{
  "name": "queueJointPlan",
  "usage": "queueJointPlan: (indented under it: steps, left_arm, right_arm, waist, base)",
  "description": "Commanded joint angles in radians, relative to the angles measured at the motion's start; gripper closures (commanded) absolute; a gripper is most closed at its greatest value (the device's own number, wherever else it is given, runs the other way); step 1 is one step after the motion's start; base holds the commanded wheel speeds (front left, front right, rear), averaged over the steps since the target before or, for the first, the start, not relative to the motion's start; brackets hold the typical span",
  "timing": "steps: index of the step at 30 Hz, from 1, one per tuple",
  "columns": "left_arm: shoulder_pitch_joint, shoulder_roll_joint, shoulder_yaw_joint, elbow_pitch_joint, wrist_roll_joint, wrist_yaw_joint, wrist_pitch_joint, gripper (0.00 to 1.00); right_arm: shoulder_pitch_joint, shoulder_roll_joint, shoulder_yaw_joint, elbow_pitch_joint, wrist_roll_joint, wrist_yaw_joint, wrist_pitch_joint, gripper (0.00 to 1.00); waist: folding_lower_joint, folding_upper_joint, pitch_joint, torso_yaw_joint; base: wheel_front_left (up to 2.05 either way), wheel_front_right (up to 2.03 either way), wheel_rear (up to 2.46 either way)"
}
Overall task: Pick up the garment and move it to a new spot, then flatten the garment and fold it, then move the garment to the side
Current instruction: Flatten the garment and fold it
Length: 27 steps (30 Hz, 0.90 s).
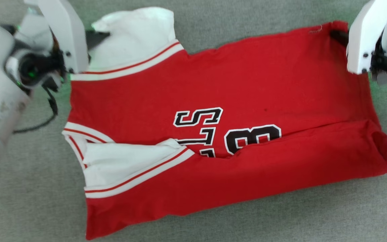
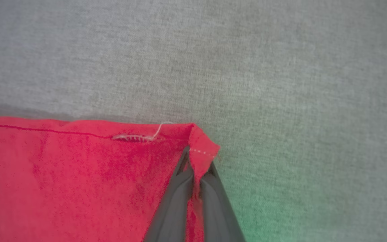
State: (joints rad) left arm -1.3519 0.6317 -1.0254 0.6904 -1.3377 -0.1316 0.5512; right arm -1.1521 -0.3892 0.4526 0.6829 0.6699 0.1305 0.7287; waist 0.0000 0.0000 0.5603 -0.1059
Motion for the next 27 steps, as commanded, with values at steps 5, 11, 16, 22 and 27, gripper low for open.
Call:
queueJointPlan:
  steps: [5,11,16,22,27]
  left_arm:
    - [0.091,0.012,-0.031,-0.073,-0.017,0.003,-0.114,1.0]
    - [0.2,0.075,-0.048,-0.245,-0.067,0.003,-0.233,1.0]
    - [0.314,0.164,-0.076,-0.421,-0.074,0.002,-0.332,1.0]
    - [0.471,0.273,-0.107,-0.619,-0.088,0.002,-0.452,1.0]
    - [0.596,0.342,-0.128,-0.72,-0.09,0.002,-0.552,1.0]
  right_arm:
    - [0.108,-0.064,0.057,-0.04,0.071,0.0,-0.092,1.0]
    - [0.263,-0.177,0.116,-0.188,0.178,0.0,-0.151,1.0]
    - [0.409,-0.297,0.152,-0.33,0.238,0.0,-0.188,1.0]
    - [0.576,-0.404,0.135,-0.464,0.293,0.0,-0.208,1.0]
    - [0.698,-0.457,0.074,-0.52,0.319,0.0,-0.224,1.0]
  waist:
    - [0.0,0.0,-0.153,0.063]
    - [0.0,0.0,-0.27,0.113]
    - [0.0,0.0,-0.346,0.14]
    - [0.0,0.0,-0.389,0.158]
    - [0.0,0.0,-0.389,0.166]
  base:
    - [0.0,0.0,0.0]
    - [0.0,0.0,0.0]
    - [0.0,0.0,0.0]
    - [0.0,0.0,0.0]
    - [0.0,0.0,0.0]
